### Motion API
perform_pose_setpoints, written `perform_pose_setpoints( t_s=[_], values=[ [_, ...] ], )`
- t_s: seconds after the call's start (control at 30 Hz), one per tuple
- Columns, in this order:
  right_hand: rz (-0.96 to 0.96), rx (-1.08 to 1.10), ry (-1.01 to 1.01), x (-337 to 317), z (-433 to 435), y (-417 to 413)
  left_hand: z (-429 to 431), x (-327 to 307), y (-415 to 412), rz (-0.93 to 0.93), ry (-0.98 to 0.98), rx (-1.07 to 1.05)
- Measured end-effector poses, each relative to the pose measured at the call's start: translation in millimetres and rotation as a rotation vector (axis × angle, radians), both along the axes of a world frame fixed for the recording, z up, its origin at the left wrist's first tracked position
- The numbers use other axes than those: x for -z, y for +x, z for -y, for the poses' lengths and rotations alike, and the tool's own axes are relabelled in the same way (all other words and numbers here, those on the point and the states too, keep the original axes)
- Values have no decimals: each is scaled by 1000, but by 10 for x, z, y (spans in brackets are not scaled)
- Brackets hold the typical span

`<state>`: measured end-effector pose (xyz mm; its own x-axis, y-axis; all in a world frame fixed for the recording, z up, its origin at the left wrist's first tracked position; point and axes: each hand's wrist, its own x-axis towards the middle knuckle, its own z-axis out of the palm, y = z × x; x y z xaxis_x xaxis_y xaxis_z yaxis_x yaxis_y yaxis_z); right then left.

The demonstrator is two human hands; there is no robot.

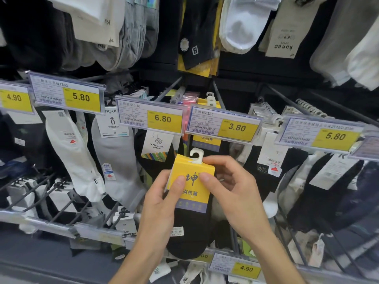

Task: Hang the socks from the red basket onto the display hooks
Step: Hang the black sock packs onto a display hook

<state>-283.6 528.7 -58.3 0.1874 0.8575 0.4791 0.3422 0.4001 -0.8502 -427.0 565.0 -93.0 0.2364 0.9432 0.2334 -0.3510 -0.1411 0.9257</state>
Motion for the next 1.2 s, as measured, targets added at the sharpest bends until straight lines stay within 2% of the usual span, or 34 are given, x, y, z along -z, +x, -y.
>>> perform_pose_setpoints(
  t_s=[0.3,0.43,0.53,0.6,0.77,0.87,1.0,1.2],
  values=[
    [-34,-120,4,33,56,49,-1,23,-6,-10,66,-7],
    [-102,-77,65,45,11,118,18,62,14,-134,177,-31],
    [-229,77,147,22,-121,254,17,137,6,-350,268,-118],
    [-230,139,162,-31,-240,336,12,173,-20,-542,314,-146],
    [-131,215,106,-145,-591,459,59,257,-16,-1161,497,21],
    [-109,195,99,-222,-752,435,92,283,35,-1351,517,111],
    [-136,150,93,-204,-853,349,89,288,46,-1416,545,159],
    [41,204,57,-148,-837,367,127,277,41,-1336,580,147]
  ],
)
